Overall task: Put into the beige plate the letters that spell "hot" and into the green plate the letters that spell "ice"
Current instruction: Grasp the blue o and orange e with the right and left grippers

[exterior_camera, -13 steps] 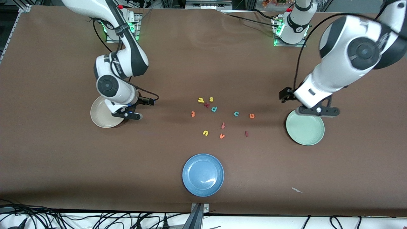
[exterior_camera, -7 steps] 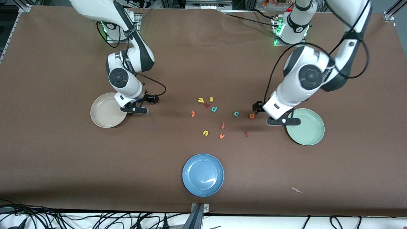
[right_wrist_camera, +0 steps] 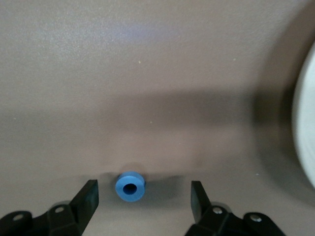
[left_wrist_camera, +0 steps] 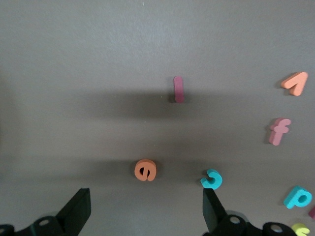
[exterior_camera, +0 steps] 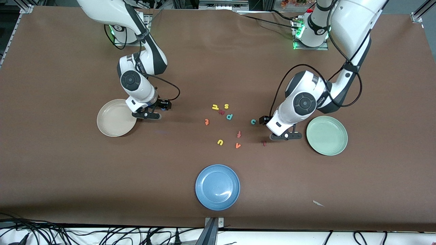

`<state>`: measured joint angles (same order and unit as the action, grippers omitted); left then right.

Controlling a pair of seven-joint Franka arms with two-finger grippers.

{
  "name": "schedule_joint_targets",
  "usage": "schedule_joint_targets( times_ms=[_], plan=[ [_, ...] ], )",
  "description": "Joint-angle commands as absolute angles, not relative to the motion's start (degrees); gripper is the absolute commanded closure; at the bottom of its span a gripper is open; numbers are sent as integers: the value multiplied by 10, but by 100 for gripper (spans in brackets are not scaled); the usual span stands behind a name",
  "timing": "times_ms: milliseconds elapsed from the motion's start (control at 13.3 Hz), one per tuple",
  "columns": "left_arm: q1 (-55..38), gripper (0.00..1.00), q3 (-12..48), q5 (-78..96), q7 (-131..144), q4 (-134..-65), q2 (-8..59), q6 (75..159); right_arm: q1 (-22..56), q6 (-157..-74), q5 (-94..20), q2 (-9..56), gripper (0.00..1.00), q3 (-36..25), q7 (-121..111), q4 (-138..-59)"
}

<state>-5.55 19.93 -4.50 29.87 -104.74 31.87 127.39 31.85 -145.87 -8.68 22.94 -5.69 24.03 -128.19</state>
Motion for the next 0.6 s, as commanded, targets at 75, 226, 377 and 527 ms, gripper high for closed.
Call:
schedule_joint_targets(
  times_ms=[75,226,377,527],
  plan=[
    [-57,0,200,-87,318,-1086,330,1328,316,-1475,-96,233,25,-48,240,-1288],
    [-57,0,200,-110,326,-1111,337,1371,316,-1480,-97,236,25,-48,240,-1288],
    [-56,0,200,-116,334,-1125,337,1387,316,-1489,-97,245,25,-47,240,-1288],
    [-58,7,200,-117,344,-1129,337,1388,316,-1491,-97,249,25,-41,241,-1287]
  ],
)
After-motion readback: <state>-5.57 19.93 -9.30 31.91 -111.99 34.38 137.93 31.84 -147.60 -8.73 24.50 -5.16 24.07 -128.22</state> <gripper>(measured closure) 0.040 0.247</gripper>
